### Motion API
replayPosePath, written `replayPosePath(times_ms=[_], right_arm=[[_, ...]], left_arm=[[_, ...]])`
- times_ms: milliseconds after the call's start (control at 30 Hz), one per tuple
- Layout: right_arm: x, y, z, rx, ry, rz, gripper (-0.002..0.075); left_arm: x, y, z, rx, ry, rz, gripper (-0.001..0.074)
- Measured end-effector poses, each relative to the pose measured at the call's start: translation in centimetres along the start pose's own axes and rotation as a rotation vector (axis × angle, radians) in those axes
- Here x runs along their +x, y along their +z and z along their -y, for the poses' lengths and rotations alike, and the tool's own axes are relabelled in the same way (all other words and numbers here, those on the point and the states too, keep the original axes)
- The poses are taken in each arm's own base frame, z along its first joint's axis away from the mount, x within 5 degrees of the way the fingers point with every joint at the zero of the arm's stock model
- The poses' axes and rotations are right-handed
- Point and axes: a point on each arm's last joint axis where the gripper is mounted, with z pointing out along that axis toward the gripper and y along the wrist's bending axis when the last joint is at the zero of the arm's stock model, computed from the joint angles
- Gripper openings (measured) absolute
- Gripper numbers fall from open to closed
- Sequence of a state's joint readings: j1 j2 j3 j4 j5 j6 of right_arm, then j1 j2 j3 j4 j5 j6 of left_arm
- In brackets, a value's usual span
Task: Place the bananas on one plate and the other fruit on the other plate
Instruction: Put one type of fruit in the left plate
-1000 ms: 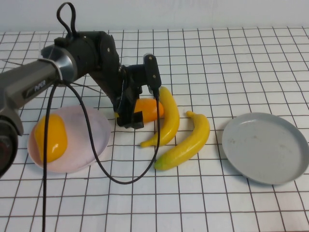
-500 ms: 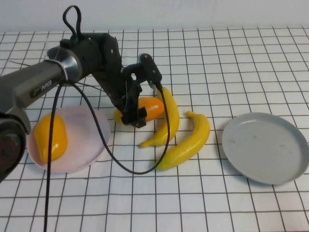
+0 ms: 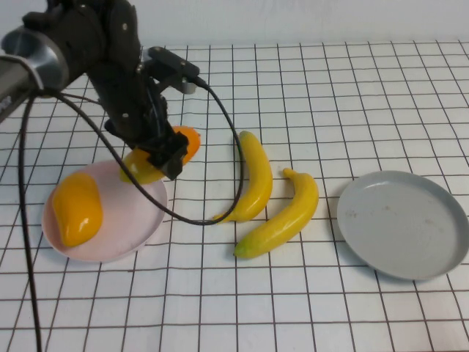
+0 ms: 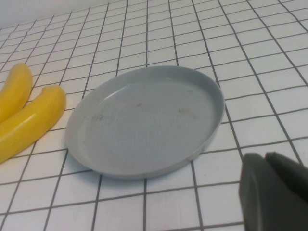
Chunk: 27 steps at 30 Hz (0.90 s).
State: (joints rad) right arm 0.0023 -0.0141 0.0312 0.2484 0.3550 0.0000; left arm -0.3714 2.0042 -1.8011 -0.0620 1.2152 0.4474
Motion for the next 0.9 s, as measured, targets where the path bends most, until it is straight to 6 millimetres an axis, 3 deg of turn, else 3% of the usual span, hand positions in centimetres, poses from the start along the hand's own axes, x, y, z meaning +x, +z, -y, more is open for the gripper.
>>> replayPosePath(times_ms=[200, 400, 700, 900], right_arm=[[0.0, 0.0, 0.0, 0.0, 0.0, 0.0, -0.0016], [0.0, 0.0, 0.0, 0.0, 0.0, 0.0, -0.0016], [0.0, 0.0, 0.0, 0.0, 0.0, 0.0, -0.0016], [0.0, 0.0, 0.0, 0.0, 0.0, 0.0, -0.0016]], left_arm=[[4.1, -1.3, -0.8, -0.071, -0.181, 0.025, 0.0537], [7.3, 1.3, -1.9, -0.019, -0.347, -0.004, 0.0537], [7.6, 2.2, -2.2, 0.045, -0.395, 0.036, 0.0542], [7.6, 2.2, -2.3, 0.033, -0.383, 0.033, 0.0667]])
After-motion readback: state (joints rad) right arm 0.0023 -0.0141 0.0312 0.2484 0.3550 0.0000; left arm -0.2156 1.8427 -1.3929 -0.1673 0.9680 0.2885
